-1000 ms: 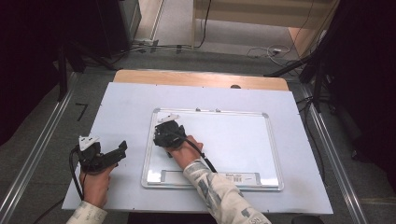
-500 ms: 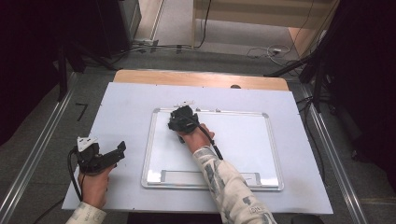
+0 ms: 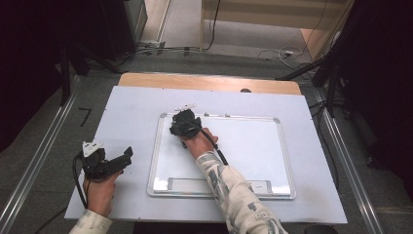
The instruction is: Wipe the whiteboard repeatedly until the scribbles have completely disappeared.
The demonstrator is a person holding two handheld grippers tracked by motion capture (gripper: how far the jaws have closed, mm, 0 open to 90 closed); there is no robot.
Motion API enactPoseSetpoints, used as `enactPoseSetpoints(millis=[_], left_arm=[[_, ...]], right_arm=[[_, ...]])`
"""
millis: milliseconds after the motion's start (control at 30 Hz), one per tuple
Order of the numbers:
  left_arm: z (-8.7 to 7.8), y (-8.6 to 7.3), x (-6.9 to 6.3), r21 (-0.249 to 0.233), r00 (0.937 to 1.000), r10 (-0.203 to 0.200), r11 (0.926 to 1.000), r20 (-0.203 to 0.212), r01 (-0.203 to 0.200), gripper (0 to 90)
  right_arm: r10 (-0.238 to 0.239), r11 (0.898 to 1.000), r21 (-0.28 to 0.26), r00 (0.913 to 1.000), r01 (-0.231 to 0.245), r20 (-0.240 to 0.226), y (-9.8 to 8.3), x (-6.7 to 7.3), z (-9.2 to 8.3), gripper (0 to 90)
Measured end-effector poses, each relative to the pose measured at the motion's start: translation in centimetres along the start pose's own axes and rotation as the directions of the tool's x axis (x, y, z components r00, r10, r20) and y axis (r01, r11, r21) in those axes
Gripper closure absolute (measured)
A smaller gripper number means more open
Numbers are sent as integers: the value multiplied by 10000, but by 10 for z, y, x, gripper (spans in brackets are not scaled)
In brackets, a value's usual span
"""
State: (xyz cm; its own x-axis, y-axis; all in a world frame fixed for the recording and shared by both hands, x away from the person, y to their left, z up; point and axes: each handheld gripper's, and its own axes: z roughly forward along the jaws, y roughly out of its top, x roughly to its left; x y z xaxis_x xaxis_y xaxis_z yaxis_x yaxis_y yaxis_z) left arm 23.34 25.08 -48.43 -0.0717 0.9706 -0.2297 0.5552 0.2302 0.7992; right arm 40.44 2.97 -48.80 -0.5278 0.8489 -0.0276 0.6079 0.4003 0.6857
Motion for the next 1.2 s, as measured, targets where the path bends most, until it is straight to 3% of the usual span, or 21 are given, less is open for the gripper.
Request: enactPoseSetpoints(millis=[267,433,600,800,867,1033,1200], left_arm=[[-1,0,1,-38,10000,17,10000,9,-17,52],[-1,0,1,-10,10000,-7,10000,5,7,53],[-4,0,2,-65,10000,-21,10000,11,21,52],[-4,-1,1,-26,10000,-8,10000,-12,8,53],[-4,-1,1,-35,10000,0,10000,-28,-1,53],[-2,-1,0,8,10000,36,10000,-18,-36,53],[0,0,-1,29,10000,67,10000,32,-67,53]], right_arm=[[-347,9994,7,9990,348,-286,3,23,2,373],[-547,9985,62,9971,551,-522,-4,26,-4,372],[-534,9985,72,9971,538,-550,-14,13,-13,372],[51,9998,212,10000,-50,-75,-19,-22,-19,372],[189,9996,232,9998,-188,-32,-18,-28,-18,371],[159,9996,238,9998,-161,80,-13,-24,-13,372],[-139,9997,218,9999,140,-58,-9,-8,-9,372]])
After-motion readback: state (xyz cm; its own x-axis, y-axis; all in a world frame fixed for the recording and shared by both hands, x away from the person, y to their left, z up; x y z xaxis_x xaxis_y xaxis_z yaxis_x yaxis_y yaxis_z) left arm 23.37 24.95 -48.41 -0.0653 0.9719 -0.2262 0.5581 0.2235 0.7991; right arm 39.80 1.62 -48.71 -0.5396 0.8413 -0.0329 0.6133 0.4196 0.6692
